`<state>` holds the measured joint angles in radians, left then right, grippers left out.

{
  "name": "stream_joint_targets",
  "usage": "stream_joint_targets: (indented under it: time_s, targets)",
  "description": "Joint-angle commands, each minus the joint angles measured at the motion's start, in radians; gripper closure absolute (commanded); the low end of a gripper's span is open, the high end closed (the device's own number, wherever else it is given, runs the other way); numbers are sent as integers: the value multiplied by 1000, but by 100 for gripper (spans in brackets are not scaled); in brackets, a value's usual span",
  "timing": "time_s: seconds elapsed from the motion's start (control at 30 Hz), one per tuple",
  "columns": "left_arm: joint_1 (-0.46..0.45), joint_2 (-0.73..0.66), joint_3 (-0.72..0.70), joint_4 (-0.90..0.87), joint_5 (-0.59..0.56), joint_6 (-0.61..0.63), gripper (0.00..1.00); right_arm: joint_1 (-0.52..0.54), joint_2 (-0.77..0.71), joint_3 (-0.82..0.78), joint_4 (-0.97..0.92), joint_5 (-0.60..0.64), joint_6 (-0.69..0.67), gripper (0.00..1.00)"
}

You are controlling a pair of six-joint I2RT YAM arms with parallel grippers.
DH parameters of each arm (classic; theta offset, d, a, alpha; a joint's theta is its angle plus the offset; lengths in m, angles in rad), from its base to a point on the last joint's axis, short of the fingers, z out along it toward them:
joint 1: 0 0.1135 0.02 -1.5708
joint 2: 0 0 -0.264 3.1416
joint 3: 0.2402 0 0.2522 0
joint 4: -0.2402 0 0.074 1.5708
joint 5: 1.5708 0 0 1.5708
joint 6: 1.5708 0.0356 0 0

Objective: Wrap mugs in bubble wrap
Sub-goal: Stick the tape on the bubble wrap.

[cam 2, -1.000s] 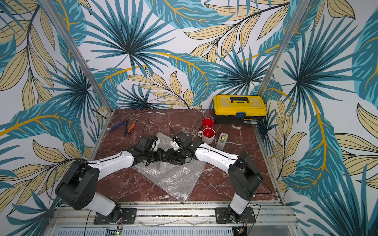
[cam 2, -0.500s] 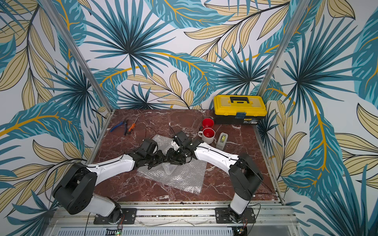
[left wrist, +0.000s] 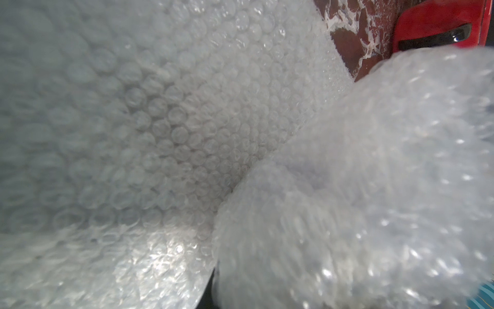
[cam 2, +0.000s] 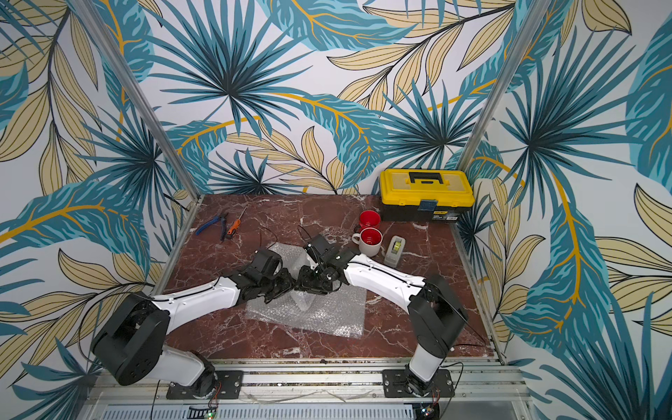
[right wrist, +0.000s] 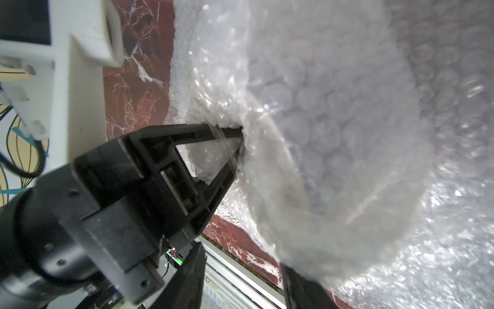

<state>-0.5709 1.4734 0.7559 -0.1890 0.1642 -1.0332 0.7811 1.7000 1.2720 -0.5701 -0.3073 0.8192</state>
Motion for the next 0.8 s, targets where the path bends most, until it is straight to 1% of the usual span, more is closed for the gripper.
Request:
stream_joint_targets:
  time_s: [0.0, 0.33, 0.53, 0.67, 0.77]
  targets:
    - [25, -19, -15, -18, -89, -13, 84, -16, 6, -33, -249, 168, 6, 52]
    - [20, -22, -12, -18, -88, -10, 84, -17, 22, -11, -251, 193, 10, 54]
    - [20, -16, -9, -18, -89, -10, 84, -17, 13, 8, -313, 278, 4, 53]
    - [17, -12, -6, -18, -88, -8, 84, -17, 29, 17, -321, 296, 9, 50]
    - [15, -11, -6, -19, -89, -10, 84, -17, 32, 25, -313, 308, 14, 45]
